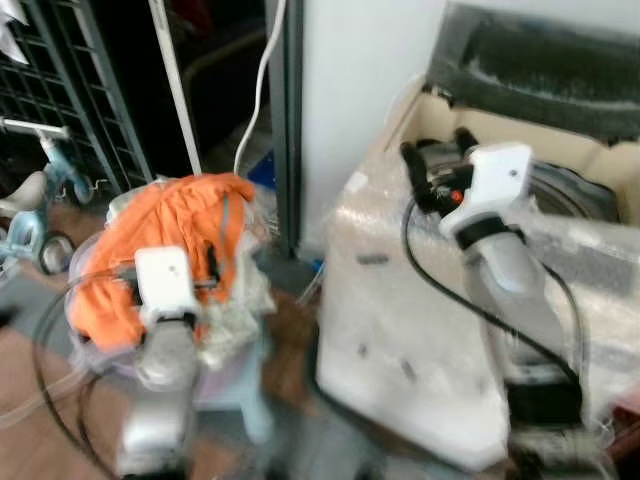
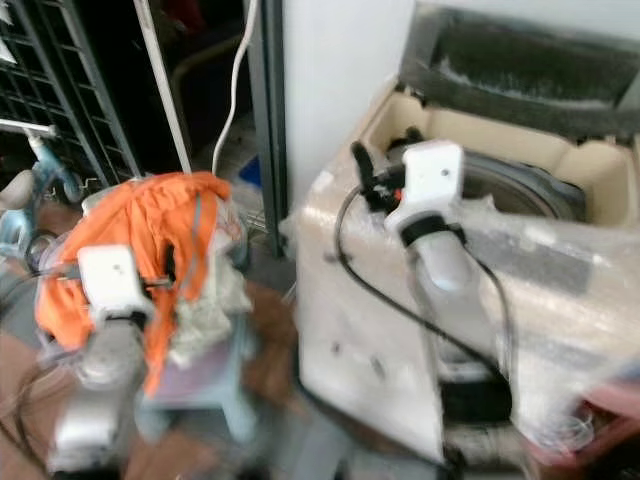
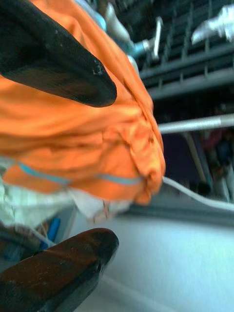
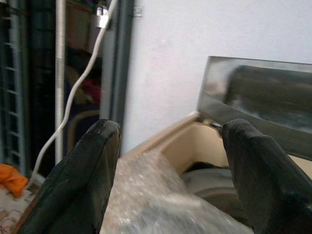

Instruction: Clothes washing

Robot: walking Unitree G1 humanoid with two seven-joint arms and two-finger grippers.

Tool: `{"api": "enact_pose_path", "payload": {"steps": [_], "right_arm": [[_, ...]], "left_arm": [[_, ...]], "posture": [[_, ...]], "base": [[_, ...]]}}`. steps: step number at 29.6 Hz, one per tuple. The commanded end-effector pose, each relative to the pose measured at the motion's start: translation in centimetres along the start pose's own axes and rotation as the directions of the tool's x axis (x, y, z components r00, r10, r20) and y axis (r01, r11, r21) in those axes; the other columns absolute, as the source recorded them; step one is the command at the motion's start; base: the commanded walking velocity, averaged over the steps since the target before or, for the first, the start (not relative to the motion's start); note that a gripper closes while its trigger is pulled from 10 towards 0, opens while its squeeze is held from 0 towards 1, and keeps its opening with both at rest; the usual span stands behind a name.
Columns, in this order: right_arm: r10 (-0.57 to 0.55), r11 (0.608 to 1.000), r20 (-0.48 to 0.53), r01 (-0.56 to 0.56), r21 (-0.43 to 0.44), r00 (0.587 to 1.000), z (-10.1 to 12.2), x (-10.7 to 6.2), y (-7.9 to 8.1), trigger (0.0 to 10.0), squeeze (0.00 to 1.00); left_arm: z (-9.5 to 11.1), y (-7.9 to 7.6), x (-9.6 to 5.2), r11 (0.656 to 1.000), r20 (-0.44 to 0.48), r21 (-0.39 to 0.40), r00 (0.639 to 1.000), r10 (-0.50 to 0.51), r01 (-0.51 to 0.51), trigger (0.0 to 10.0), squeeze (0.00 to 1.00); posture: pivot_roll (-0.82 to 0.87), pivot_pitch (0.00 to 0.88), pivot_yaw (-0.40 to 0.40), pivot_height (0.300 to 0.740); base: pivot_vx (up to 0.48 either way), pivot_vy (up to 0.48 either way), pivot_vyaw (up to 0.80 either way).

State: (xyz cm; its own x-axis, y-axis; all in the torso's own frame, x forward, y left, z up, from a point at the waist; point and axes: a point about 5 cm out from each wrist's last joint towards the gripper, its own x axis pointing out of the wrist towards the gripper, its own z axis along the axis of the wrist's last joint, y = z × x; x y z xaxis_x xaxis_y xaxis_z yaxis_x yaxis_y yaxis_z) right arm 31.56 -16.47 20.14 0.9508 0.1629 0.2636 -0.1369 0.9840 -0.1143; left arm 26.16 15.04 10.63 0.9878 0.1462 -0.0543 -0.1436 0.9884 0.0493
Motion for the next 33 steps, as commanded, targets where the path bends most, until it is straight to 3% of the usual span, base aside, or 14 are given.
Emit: {"api": "enact_pose_path", "payload": {"steps": [1, 4, 6, 8, 9, 11, 12, 13, 17, 18, 19, 22, 27, 33], "right_arm": [[0.010, 0.999, -0.001, -0.010, -0.036, 1.000, 0.3, 0.5, 0.6, 10.0, 0.00], [0.009, 0.999, -0.002, -0.009, -0.043, 1.000, 0.2, 0.5, 0.7, 10.0, 0.00], [-0.006, 1.000, -0.019, 0.007, 0.018, 1.000, -0.2, 0.3, 1.0, 10.0, 0.00], [0.005, 0.998, -0.058, -0.009, -0.068, 0.998, -0.5, 0.1, 1.3, 10.0, 0.00], [0.054, 0.997, -0.061, -0.058, -0.056, 0.997, -0.6, 0.0, 1.7, 10.0, 0.00], [0.145, 0.987, -0.049, -0.141, 0.079, 0.988, -0.7, -0.4, 2.3, 10.0, 0.00], [0.145, 0.985, -0.049, -0.139, 0.103, 0.988, -0.7, -0.5, 2.3, 10.0, 0.00], [0.074, 0.996, -0.059, -0.071, 0.060, 0.996, -0.9, -0.5, 1.7, 10.0, 0.00], [0.005, 0.999, -0.085, -0.010, -0.049, 0.996, -1.4, -0.5, 1.3, 10.0, 0.00], [0.027, 0.998, -0.118, -0.021, 0.058, 0.993, -2.0, -0.6, 1.7, 10.0, 0.00], [0.038, 0.994, -0.126, -0.024, 0.108, 0.991, -2.1, -0.7, 1.9, 10.0, 0.00], [0.023, 0.999, -0.180, -0.019, 0.027, 0.983, -2.8, -0.9, 1.9, 10.0, 0.00], [0.149, 0.987, -0.163, -0.137, 0.080, 0.975, -2.8, -1.7, 3.1, 10.0, 0.00], [0.156, 0.984, -0.179, -0.137, 0.113, 0.971, -3.1, -1.7, 3.4, 10.0, 0.00]], "left_arm": [[0.4, 0.6, 0.2, 1.000, 0.017, 0.009, 1.000, 0.004, -0.004, 10.0, 0.00], [0.4, 0.7, 0.1, 1.000, 0.017, 0.010, 1.000, 0.004, -0.004, 10.0, 0.00], [0.4, 0.9, 0.1, 1.000, 0.022, 0.016, 1.000, 0.003, -0.004, 10.0, 0.00], [0.3, 0.9, 0.1, 1.000, 0.024, 0.019, 1.000, 0.003, -0.004, 10.0, 0.00], [0.3, 1.0, 0.0, 1.000, 0.031, 0.022, 1.000, 0.000, 0.000, 10.0, 0.00], [0.5, 1.1, 0.0, 1.000, 0.051, 0.028, 0.999, 0.005, -0.006, 10.0, 0.00], [0.5, 1.1, 0.0, 1.000, 0.055, 0.029, 0.998, 0.010, -0.012, 10.0, 0.00], [0.5, 1.4, 0.1, 0.999, 0.058, 0.025, 0.998, 0.029, -0.031, 10.0, 0.00], [0.4, 1.5, 0.1, 0.999, 0.047, 0.021, 0.998, 0.038, -0.039, 10.0, 0.00], [0.3, 1.5, 0.1, 0.999, 0.037, 0.017, 0.999, 0.030, -0.030, 10.0, 0.00], [0.3, 1.4, 0.1, 1.000, 0.035, 0.013, 0.999, 0.026, -0.026, 10.0, 0.00], [0.3, 1.5, 0.1, 0.999, 0.035, 0.005, 0.999, 0.039, -0.039, 10.0, 0.00], [0.1, 1.6, 0.2, 0.999, 0.026, -0.002, 0.998, 0.049, -0.049, 10.0, 0.00], [0.1, 1.6, 0.2, 0.999, 0.029, -0.004, 0.999, 0.043, -0.043, 10.0, 0.00]], "posture": [[-0.04, 0.000, -0.005, 0.740], [-0.04, 0.000, -0.006, 0.740], [-0.03, 0.000, -0.007, 0.740], [-0.04, 0.000, -0.007, 0.740], [-0.04, 0.000, -0.006, 0.740], [-0.04, 0.000, -0.007, 0.740], [-0.04, 0.000, -0.007, 0.740], [-0.04, 0.000, -0.007, 0.740], [-0.04, 0.000, -0.006, 0.740], [-0.04, 0.000, -0.006, 0.740], [-0.04, 0.000, -0.005, 0.740], [-0.05, 0.000, -0.006, 0.740], [-0.04, 0.000, -0.006, 0.740], [-0.04, 0.000, -0.007, 0.740]], "base": [[0.000, 0.480, 0.00], [0.000, 0.480, 0.00], [0.000, 0.480, 0.00], [0.000, 0.480, 0.00], [0.000, 0.480, 0.00], [0.000, 0.471, 0.00], [0.000, 0.000, 0.00], [0.000, 0.000, 0.00], [0.000, 0.000, 0.00], [0.000, 0.000, 0.00], [0.000, 0.000, 0.00], [0.000, 0.000, 0.00], [0.000, 0.000, 0.16], [0.229, 0.000, 0.74]]}}
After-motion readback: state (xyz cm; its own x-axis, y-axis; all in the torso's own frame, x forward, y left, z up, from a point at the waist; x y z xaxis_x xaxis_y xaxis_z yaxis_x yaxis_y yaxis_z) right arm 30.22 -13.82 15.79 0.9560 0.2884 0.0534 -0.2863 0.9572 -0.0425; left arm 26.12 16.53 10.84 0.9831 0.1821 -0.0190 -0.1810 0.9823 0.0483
